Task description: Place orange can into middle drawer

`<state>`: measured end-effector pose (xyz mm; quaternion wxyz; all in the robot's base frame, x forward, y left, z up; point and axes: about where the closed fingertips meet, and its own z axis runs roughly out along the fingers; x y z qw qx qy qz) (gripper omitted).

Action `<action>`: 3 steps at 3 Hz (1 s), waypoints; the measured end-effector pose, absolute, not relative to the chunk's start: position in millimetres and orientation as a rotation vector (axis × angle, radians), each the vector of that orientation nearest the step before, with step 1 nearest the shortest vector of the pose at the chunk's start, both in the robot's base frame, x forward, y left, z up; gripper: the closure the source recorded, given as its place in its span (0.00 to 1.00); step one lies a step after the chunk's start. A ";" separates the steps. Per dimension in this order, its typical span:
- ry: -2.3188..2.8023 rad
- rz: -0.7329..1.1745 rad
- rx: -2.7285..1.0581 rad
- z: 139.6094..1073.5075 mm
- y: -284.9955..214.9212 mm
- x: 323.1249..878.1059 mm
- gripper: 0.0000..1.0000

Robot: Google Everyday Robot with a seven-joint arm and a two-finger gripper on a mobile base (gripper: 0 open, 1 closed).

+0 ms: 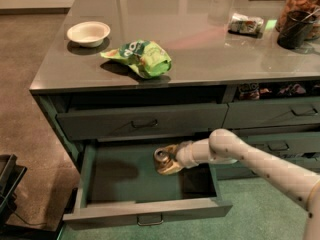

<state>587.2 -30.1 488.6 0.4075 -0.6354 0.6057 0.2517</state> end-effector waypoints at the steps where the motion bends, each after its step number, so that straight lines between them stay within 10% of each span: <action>1: 1.522 0.686 -1.602 445.7 -13.6 590.7 1.00; 3: 1.547 0.728 -1.581 399.6 -6.5 593.4 1.00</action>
Offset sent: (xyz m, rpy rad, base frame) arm 0.0077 0.0232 -0.1054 0.0399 0.0820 0.0049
